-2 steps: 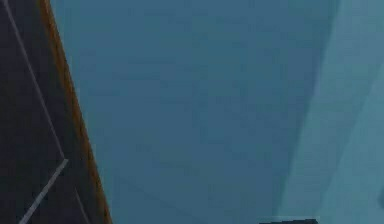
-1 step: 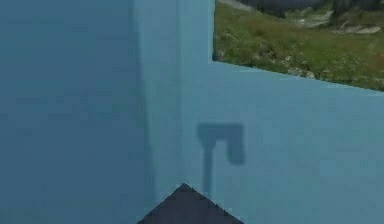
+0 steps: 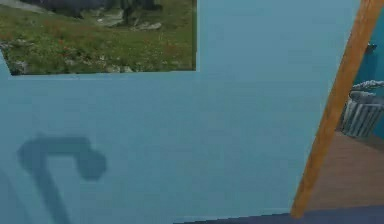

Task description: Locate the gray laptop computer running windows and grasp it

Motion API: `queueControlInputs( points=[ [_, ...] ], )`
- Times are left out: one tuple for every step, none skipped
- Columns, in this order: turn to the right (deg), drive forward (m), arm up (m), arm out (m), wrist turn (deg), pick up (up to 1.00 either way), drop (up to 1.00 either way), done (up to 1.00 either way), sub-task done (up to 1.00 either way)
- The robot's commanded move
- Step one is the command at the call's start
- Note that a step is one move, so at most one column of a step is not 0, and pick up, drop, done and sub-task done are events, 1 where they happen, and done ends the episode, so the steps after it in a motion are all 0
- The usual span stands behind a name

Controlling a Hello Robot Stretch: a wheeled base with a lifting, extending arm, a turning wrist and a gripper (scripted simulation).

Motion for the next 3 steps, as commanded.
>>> queueControlInputs(
  points=[
    [27.0,0.0,0.0,0.0,0.0,0.0,0.0,0.0,0.0],
    [0.0,0.05,0.0,0.0,0.0,0.0,0.0,0.0,0.0],
    [39.0,0.0,0.0,0.0,0.0,0.0,0.0,0.0,0.0]
  ],
)
